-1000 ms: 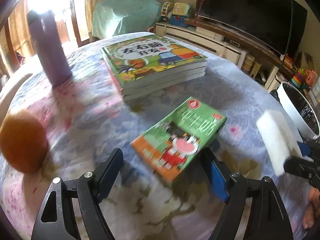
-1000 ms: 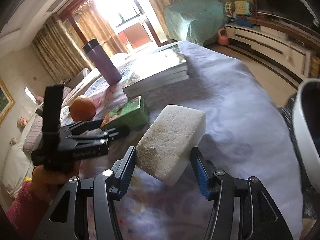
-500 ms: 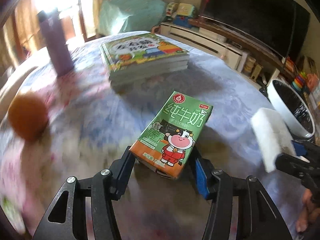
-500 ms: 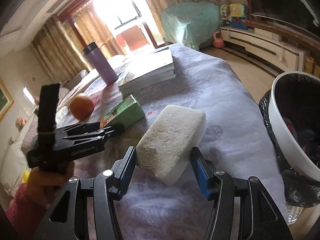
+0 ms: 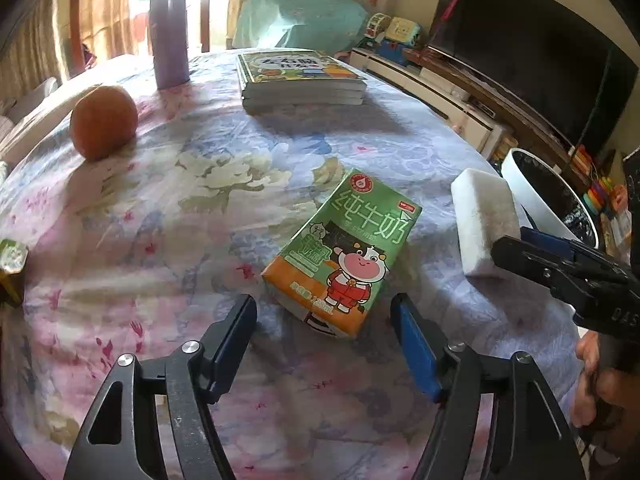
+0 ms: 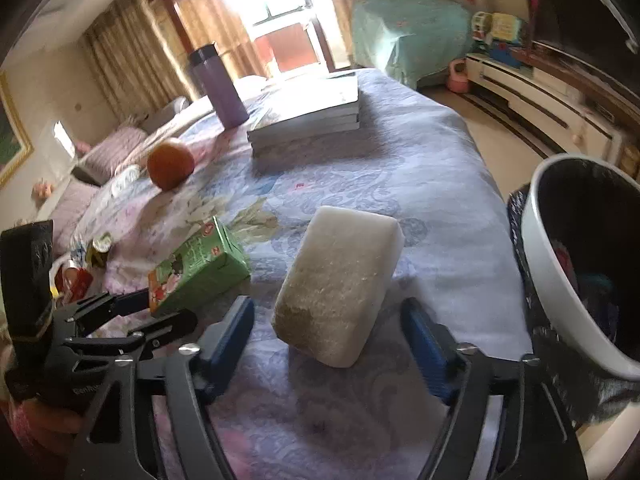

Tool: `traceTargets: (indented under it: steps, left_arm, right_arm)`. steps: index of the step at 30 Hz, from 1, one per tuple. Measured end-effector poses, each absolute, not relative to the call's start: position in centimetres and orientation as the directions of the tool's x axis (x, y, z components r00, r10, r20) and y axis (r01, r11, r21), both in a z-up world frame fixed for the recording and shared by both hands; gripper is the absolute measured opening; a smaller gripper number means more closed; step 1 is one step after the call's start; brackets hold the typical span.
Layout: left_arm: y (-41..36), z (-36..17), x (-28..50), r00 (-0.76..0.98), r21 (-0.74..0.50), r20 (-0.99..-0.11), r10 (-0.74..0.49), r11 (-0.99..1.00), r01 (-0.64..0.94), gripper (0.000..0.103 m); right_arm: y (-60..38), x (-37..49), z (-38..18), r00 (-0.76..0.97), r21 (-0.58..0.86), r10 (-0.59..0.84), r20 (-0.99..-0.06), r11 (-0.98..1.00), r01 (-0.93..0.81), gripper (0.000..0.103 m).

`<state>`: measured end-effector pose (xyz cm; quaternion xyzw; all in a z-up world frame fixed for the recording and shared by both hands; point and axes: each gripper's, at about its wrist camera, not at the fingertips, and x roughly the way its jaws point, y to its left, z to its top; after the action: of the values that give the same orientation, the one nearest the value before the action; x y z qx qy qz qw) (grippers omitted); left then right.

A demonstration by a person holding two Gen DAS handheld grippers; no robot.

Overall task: Collect trash
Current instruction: 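Grasp the white sponge block with the right gripper while the left grasps the green milk carton, then carry the white sponge with the right gripper over the bin while the left carries the milk carton there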

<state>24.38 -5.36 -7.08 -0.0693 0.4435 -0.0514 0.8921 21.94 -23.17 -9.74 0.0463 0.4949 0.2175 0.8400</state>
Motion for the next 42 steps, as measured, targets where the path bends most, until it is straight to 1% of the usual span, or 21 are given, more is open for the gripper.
traceTargets:
  steps: [6, 10, 13, 14, 15, 16, 17, 25, 34, 42]
  left_arm:
    - [-5.0, -6.7, 24.9, 0.616, -0.123, -0.775, -0.143, 0.99, 0.075, 0.069]
    - [-5.4, -7.4, 25.8, 0.61, -0.091, -0.782, -0.126, 0.992, 0.087, 0.069]
    - [-5.8, -8.0, 26.1, 0.6, -0.092, -0.789, -0.131, 0.991, 0.094, 0.067]
    - [-5.9, -8.0, 26.3, 0.602, -0.09, -0.788, -0.129, 0.991, 0.095, 0.066]
    - [-6.0, -8.0, 26.3, 0.605, -0.093, -0.785, -0.134, 0.991, 0.099, 0.058]
    - [-6.1, -7.9, 26.3, 0.602, -0.103, -0.785, -0.143, 0.99, 0.101, 0.053]
    - [-6.2, -7.8, 26.3, 0.604, -0.107, -0.783, -0.145, 0.989, 0.1, 0.053]
    - [-7.4, -6.8, 25.2, 0.612, -0.136, -0.772, -0.17, 0.985, 0.103, 0.052]
    - [-10.5, -5.0, 23.3, 0.633, -0.119, -0.75, -0.189, 0.981, 0.152, 0.052]
    - [-12.4, -3.7, 22.4, 0.644, -0.113, -0.735, -0.214, 0.974, 0.195, 0.052]
  right_arm:
    - [-22.9, 21.0, -9.8, 0.473, 0.31, 0.386, -0.792, 0.922, -0.234, 0.079]
    - [-22.4, 21.8, -10.5, 0.471, 0.315, 0.371, -0.8, 0.929, -0.197, 0.079]
    - [-22.2, 22.3, -10.9, 0.468, 0.31, 0.36, -0.807, 0.933, -0.183, 0.078]
    - [-22.2, 22.4, -10.9, 0.472, 0.311, 0.357, -0.806, 0.934, -0.176, 0.073]
    - [-22.3, 22.4, -11.0, 0.476, 0.308, 0.351, -0.806, 0.936, -0.168, 0.069]
    - [-22.4, 22.4, -11.0, 0.478, 0.305, 0.346, -0.807, 0.938, -0.162, 0.058]
    - [-22.6, 22.3, -11.1, 0.479, 0.305, 0.343, -0.808, 0.939, -0.158, 0.054]
    - [-24.1, 20.7, -9.9, 0.495, 0.344, 0.386, -0.779, 0.922, -0.179, 0.052]
    - [-26.3, 19.0, -7.8, 0.532, 0.377, 0.412, -0.74, 0.909, -0.18, 0.052]
    - [-28.4, 17.7, -6.9, 0.556, 0.385, 0.405, -0.725, 0.909, -0.16, 0.052]
